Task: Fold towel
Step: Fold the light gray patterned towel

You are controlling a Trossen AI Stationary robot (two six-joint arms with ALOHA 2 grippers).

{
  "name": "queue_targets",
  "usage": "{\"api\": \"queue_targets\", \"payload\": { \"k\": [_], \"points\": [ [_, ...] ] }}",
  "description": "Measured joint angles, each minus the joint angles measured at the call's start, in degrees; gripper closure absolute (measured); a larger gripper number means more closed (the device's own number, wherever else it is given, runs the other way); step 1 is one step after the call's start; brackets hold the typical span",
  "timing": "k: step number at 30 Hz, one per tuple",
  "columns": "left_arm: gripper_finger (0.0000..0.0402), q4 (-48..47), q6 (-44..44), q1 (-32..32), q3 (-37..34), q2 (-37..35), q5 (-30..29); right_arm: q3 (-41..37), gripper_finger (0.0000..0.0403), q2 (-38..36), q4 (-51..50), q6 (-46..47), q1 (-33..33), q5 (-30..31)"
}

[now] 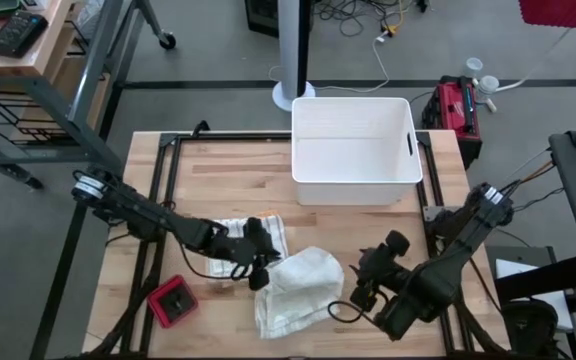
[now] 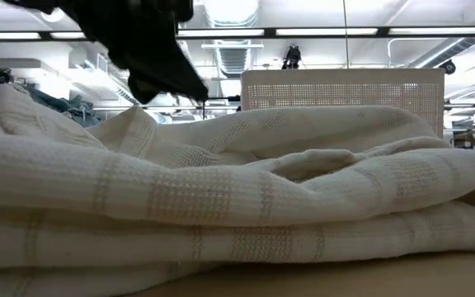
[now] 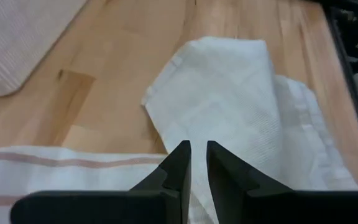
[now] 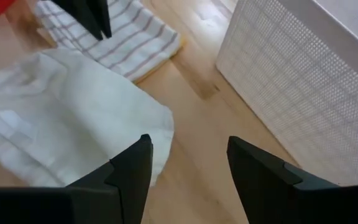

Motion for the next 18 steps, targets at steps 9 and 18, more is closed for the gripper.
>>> {"api": "queue_targets", "payload": {
  "k": [9, 18],
  "points": [
    [0.0348, 2.41, -1.62, -0.34, -0.01, 8.23, 2.9, -4.18, 0.0203, 0.18, 3.57, -2.61, -0.39, 1.11],
    [0.0376, 8.36, -0.46, -4.32, -0.05, 10.63, 1.64, -4.19, 0.0204, 0.11, 3.79, -4.81, -2.97, 1.14]
  ]
}}
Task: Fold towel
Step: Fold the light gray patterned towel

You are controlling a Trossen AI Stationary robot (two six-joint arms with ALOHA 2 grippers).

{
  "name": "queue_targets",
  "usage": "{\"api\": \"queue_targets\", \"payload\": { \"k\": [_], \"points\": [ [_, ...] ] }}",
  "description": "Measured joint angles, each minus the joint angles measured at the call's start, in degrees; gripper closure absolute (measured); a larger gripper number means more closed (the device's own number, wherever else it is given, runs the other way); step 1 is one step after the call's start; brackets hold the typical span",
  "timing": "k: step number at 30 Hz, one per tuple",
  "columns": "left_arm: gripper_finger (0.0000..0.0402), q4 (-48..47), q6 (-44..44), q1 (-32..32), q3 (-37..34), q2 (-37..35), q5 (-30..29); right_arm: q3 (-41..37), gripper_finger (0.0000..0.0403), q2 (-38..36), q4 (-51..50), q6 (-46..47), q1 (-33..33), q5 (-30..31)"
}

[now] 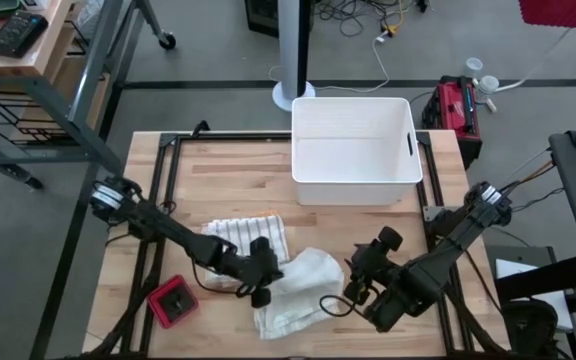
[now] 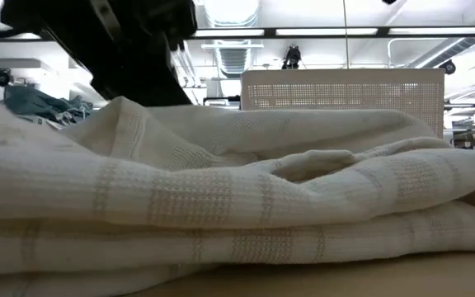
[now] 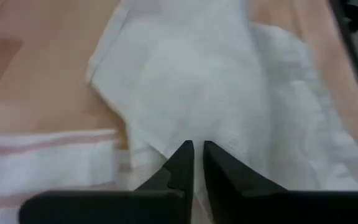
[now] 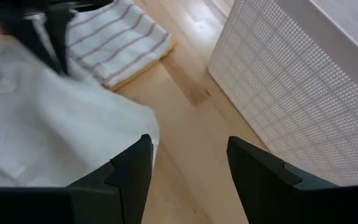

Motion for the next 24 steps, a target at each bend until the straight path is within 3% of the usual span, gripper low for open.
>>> {"api": "queue_targets", "payload": {
  "k": [6, 9, 11, 18, 21, 24],
  "points": [
    [0.04, 1.42, 3.22, -2.6, 0.0, -2.01, -4.43, 0.0, 0.0204, 0.0, 0.26, -1.32, -3.28, -0.01],
    [0.0401, 2.06, 10.07, -3.93, 0.0, -2.93, -4.73, -0.08, 0.0204, 0.0, 1.72, 0.18, -5.1, 1.02],
    [0.0401, 3.26, 14.86, -4.86, 0.0, -3.36, -5.63, -0.51, 0.0204, 0.3, 6.19, -0.96, -5.98, 4.05],
    [0.0401, 4.84, 26.2, -4.41, 0.0, -5.86, -7.31, -0.63, 0.0204, 4.77, 31.36, -26.01, -5.77, 6.94],
    [0.0401, 4.77, 27.59, -3.67, -0.14, -8.01, -5.71, -0.63, 0.0204, 6.31, 35.41, -27.77, -5.3, 7.17],
    [0.0401, 5.44, 27.99, -3.41, -1.33, -9.3, -2.95, -0.85, 0.0204, 7.07, 33.68, -23.59, -4.19, 7.56]
  ]
}}
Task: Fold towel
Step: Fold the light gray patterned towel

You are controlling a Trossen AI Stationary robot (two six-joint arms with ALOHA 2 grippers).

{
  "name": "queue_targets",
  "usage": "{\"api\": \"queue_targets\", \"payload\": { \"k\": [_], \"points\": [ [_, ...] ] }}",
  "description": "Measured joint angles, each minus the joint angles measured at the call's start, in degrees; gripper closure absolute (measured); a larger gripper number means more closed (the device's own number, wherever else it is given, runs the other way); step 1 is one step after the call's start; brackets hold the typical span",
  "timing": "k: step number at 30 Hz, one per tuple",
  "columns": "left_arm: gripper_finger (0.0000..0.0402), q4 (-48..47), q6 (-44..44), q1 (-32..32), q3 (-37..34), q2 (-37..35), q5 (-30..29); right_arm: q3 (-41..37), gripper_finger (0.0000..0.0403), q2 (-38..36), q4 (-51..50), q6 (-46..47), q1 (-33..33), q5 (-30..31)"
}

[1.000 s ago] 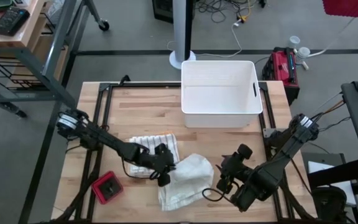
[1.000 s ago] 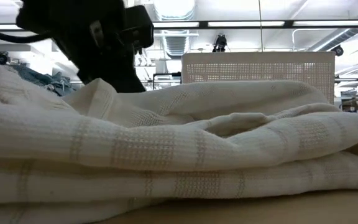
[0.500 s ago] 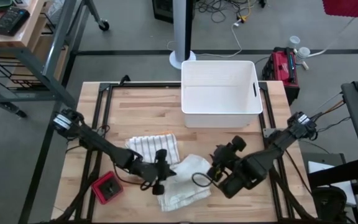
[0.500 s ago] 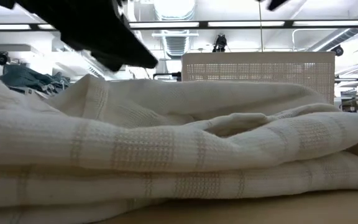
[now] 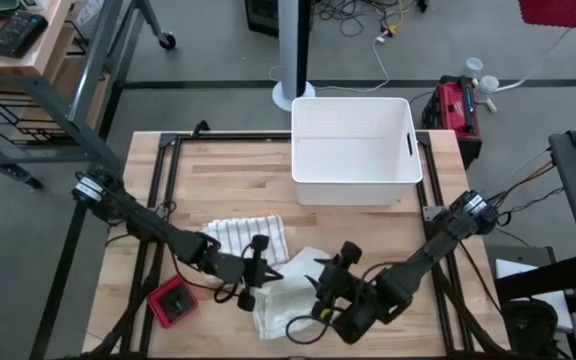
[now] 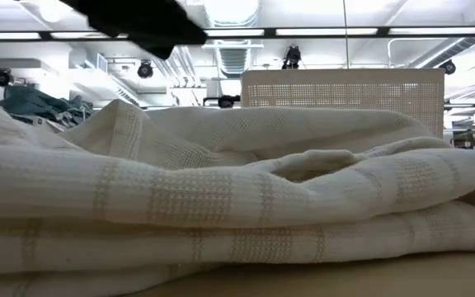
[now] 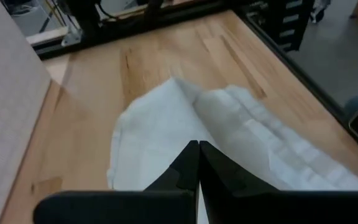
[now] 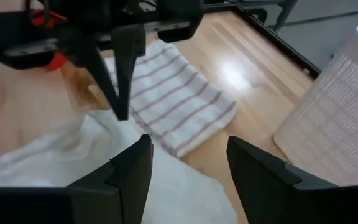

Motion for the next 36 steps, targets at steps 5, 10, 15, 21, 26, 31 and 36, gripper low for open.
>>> {"api": "queue_targets", "payload": {
  "k": [5, 10, 15, 21, 26, 31, 36],
  "points": [
    [0.0401, 0.26, 0.03, 0.13, -2.01, -0.39, 0.24, -0.73, 0.0204, 0.17, -1.11, 5.64, 1.06, 1.52],
    [0.0401, 0.4, 0.5, 0.6, -2.19, -0.4, 0.21, -0.83, 0.0204, 0.17, -1.09, 6.94, 1.15, 1.61],
    [0.0401, 0.53, 0.67, 0.59, -2.19, -0.43, 0.21, -0.83, 0.0204, 0.17, -1.1, 6.33, 1.02, 1.6],
    [0.0401, 0.56, 0.62, 0.8, -2.19, -0.43, 0.21, -0.83, 0.0204, 0.17, -1.12, 5.8, 1.02, 1.58],
    [0.0401, 0.54, 0.2, 0.81, -2.19, -0.43, 0.21, -0.85, 0.0204, 0.14, -1.14, 4.81, 1.02, 1.6],
    [0.0401, 0.56, -0.19, 0.81, -2.5, -0.4, 0.21, -0.87, 0.0204, 0.14, -1.19, 4.76, 1.02, 1.58],
    [0.0401, 0.54, -0.62, 0.81, -2.8, -0.33, 0.21, -0.87, 0.0204, 0.14, -1.23, 3.75, 1.02, 1.77]
  ]
}}
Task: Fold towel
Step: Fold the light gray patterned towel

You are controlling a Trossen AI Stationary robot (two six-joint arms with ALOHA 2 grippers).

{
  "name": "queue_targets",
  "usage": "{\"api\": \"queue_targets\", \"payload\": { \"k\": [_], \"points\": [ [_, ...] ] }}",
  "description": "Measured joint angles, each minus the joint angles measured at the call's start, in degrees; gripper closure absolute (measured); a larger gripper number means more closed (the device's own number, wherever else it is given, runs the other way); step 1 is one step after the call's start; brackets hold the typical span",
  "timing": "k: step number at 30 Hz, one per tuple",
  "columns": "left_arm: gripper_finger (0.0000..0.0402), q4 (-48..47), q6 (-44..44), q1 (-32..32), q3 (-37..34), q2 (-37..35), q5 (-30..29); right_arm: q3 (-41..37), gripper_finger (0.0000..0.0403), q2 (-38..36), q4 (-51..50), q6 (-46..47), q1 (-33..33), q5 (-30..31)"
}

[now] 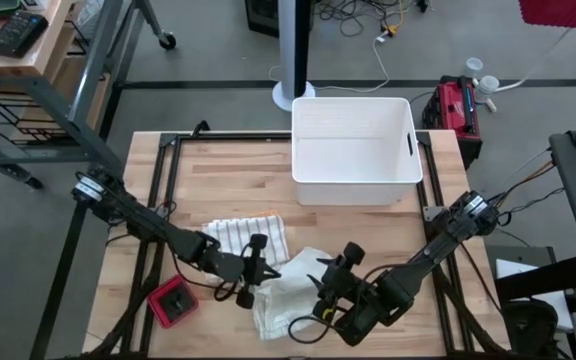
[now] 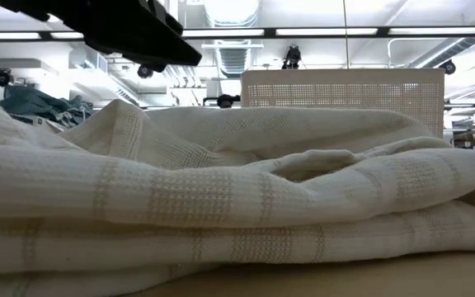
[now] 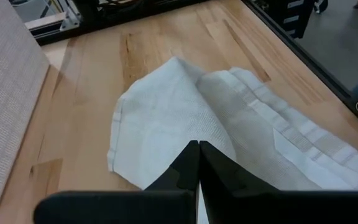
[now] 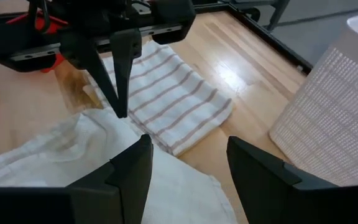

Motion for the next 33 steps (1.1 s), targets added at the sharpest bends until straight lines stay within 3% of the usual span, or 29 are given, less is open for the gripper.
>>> {"api": "queue_targets", "payload": {
  "k": [5, 9, 12, 19, 22, 26, 30, 33],
  "points": [
    [0.0401, -4.91, -3.94, 0.16, -0.2, -0.77, -4.78, 0.0, 0.0204, -0.35, -0.81, 1.92, -0.42, -0.11],
    [0.0401, -13.05, -9.06, 1.5, -0.29, -4.24, -5.25, 0.0, 0.0217, -0.87, -7.91, 6.83, -2.45, -5.1],
    [0.0401, -14.27, -11.89, 3.09, -1.35, -7.58, -2.13, -0.07, 0.0253, -0.83, -12.4, 4.71, -4.65, -12.5],
    [0.0401, -18.97, -16.94, 9.57, -4.22, -17.63, 3.48, -1.02, 0.0388, -1.07, -12.34, -8.32, -11.27, -17.06],
    [0.0401, -21.22, -20.02, 11.72, -5.62, -20.57, 4.53, -3.17, 0.0392, -1.11, -11.68, -12.09, -13.42, -18.22],
    [0.0401, -18.85, -22.59, 12.83, -8.96, -20.59, 5.0, -7.55, 0.0401, -1.22, -7.64, -15.26, -16.09, -21.01],
    [0.0401, -9.9, -24.31, 11.93, -12.58, -16.5, 11.77, -14.4, 0.0402, -1.2, 3.99, -19.03, -17.88, -28.74],
    [0.0401, -2.72, -25.04, 10.44, -13.84, -12.62, 13.67, -18.63, 0.0402, -1.22, 12.68, -20.47, -18.54, -34.18]
  ]
}}
